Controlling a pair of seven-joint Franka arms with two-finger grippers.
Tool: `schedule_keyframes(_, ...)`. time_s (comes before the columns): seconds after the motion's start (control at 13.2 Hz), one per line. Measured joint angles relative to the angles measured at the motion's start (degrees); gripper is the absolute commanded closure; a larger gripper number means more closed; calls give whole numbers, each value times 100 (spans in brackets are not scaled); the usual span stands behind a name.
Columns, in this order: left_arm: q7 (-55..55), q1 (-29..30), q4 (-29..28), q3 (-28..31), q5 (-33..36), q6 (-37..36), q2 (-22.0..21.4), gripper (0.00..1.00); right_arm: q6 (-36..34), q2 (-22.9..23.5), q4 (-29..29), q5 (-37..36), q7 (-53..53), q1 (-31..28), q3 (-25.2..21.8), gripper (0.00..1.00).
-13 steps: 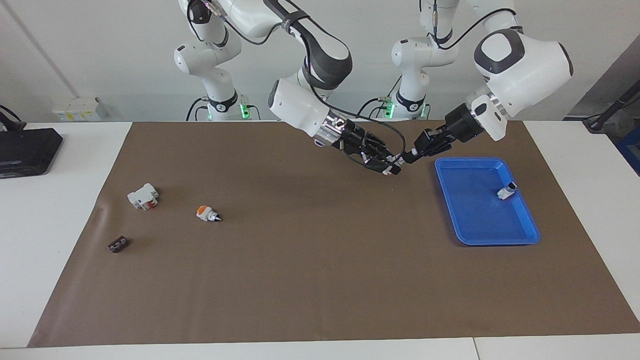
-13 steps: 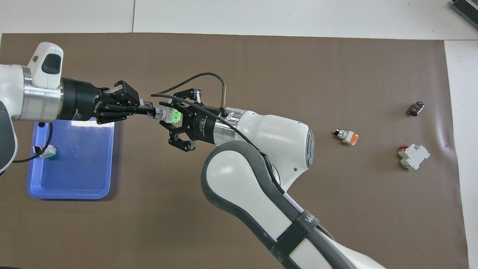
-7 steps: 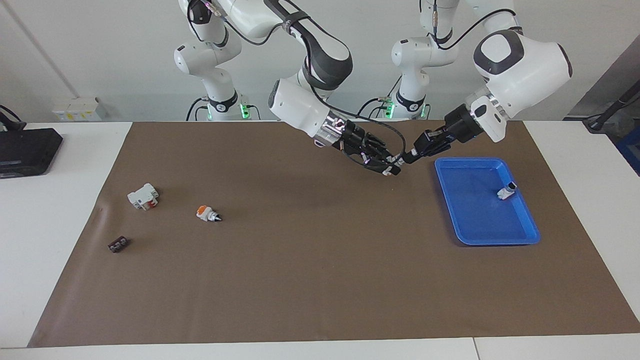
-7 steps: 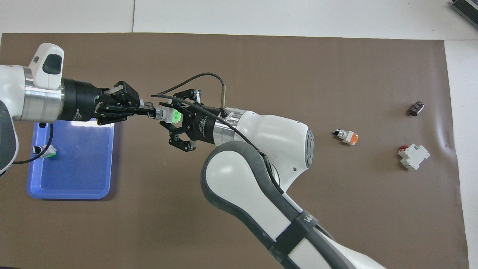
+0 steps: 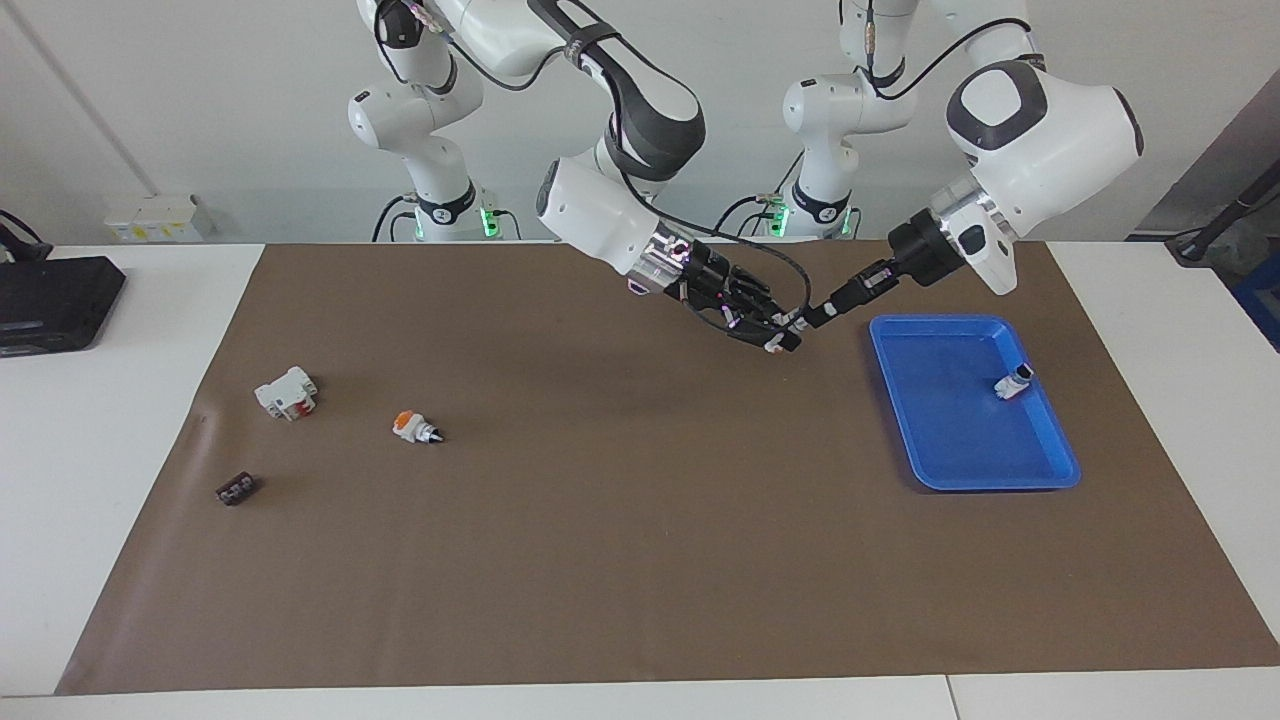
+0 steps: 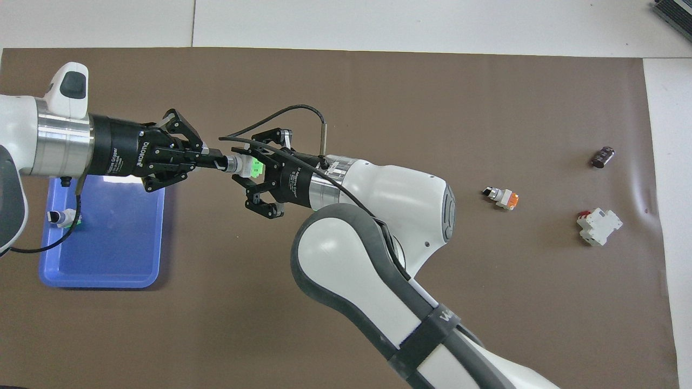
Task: Turn and place switch with both arms
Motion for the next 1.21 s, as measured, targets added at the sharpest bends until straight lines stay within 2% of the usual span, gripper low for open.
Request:
schedule_keyframes(0.53,-2527,-20,-12,-5,65,21,-15,100,6,1,8,0,0,-16,-3,100)
schedule_keyframes(0.83,-4337,-219,-3,-31,706,193,-88,100,6,31,-6,-11,0,-15,-4,100)
schedule_keyframes(1.21,-5845,-254,-8,-33,792,224,-103,100,14,39,5,-13,0,-20,-10,100)
